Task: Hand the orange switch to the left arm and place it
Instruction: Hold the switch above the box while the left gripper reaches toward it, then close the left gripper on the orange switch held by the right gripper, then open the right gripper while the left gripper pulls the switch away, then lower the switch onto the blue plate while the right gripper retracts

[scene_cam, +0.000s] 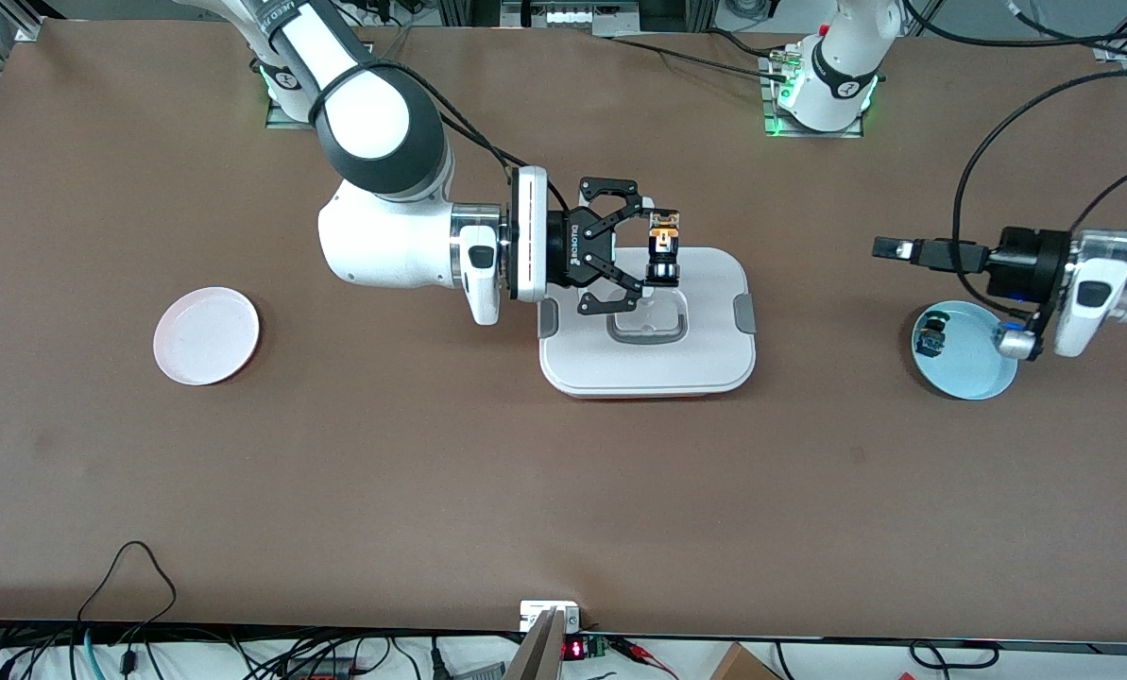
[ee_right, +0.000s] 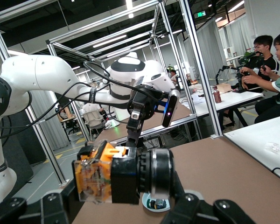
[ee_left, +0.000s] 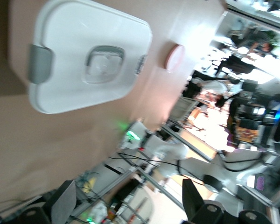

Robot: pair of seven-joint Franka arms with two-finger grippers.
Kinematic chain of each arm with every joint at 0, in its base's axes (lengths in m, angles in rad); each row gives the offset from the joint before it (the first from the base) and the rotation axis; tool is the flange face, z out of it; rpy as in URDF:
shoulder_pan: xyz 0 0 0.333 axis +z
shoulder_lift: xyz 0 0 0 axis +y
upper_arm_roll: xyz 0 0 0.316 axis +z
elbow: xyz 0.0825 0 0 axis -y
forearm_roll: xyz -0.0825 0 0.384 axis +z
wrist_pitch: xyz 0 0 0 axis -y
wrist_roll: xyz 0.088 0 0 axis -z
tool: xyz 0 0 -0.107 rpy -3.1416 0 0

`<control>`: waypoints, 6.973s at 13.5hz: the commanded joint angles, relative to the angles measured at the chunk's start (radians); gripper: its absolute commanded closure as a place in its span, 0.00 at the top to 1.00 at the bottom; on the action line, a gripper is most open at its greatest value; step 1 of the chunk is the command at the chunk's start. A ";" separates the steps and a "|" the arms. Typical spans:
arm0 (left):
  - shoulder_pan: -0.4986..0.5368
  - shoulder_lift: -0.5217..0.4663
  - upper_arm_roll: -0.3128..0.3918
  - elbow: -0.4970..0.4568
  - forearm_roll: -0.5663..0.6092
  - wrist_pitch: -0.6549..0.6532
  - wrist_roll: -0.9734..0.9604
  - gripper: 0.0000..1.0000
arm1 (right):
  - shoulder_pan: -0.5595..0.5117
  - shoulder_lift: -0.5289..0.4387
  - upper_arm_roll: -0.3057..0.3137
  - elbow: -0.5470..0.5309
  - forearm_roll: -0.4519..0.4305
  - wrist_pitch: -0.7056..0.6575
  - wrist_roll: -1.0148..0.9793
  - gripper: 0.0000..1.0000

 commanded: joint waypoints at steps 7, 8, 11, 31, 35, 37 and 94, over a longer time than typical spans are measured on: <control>-0.043 -0.064 -0.192 -0.019 -0.178 0.351 -0.211 1.00 | 0.031 -0.005 -0.008 0.005 0.077 0.050 -0.034 0.00; -0.046 -0.064 -0.218 -0.017 -0.192 0.394 -0.214 1.00 | 0.029 -0.005 -0.008 0.005 0.077 0.050 -0.034 0.00; -0.071 -0.055 -0.273 -0.007 -0.209 0.527 -0.256 1.00 | 0.029 -0.005 -0.008 -0.009 0.078 0.050 -0.034 0.00; -0.149 -0.061 -0.278 -0.048 -0.238 0.564 -0.265 0.63 | 0.028 -0.011 -0.008 -0.027 0.084 0.043 -0.052 0.01; -0.147 -0.061 -0.278 -0.050 -0.238 0.563 -0.262 0.40 | 0.028 -0.012 -0.008 -0.034 0.083 0.047 -0.054 0.01; -0.147 -0.056 -0.278 -0.050 -0.238 0.545 -0.260 0.10 | 0.029 -0.011 -0.008 -0.035 0.083 0.046 -0.054 0.01; 0.428 0.166 -0.272 -0.399 1.583 1.015 -0.045 0.00 | -0.213 -0.244 -0.394 -0.046 -1.674 -0.904 1.480 1.00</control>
